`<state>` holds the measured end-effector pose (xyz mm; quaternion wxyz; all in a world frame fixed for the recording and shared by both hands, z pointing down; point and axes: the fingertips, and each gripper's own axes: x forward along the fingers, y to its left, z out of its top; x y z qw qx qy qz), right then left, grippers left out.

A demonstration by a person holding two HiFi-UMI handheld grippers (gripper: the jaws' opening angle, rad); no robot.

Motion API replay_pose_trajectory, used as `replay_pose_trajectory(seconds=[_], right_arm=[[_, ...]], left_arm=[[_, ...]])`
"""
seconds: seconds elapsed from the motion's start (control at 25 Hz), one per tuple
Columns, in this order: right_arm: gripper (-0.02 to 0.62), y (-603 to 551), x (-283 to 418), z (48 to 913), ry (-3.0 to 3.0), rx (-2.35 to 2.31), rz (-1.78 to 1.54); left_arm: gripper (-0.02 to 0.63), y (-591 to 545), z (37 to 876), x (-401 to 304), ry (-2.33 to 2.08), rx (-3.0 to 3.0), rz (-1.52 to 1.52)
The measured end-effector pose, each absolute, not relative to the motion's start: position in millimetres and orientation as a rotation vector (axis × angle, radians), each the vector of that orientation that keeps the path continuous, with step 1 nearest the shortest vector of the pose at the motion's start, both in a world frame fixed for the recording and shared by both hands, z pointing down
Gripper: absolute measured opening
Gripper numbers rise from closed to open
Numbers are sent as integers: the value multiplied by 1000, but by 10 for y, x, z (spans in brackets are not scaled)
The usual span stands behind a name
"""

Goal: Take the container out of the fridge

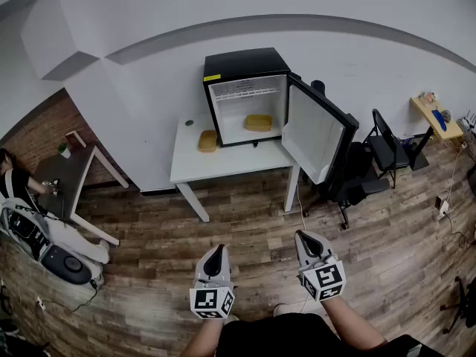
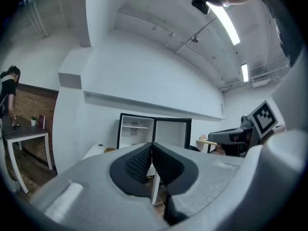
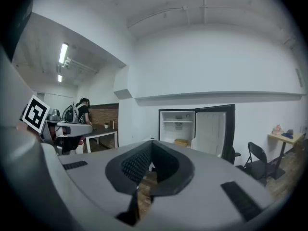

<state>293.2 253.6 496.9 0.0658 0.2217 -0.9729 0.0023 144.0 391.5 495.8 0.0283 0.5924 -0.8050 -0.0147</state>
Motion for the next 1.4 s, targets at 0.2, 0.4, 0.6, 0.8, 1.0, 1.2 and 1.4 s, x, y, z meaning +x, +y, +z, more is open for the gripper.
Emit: replay_pose_trajectory(seconds=[0.2,0.4,0.6,0.8,1.0,1.2,1.4], right_arm=[[-5,2392,2966,5079,-2958,683,88],[-5,2276,3053,5187,-2933,670,89],[-5,2160,3103,5337,-2908,660,117],[-5,2069,3071,5360,-2912,670,118],[-5,1956,2953,5433,-2893,686,136],[-5,1690,2757,5446,-2877,713,139],[-5,1408,2347,5431,-2867,690,125]], left_arm=[[15,3760,5000,1491,-2489,1813,-49],[15,3716,5049,1624,-2498,1781,-49],[15,3626,5082,1739,-2490,1770,-62],[15,3472,5098,1712,-2477,1788,-66],[15,3212,5146,1605,-2439,1837,-42],[15,2864,5177,1370,-2408,1858,-56],[15,2542,5236,915,-2393,1843,-71]])
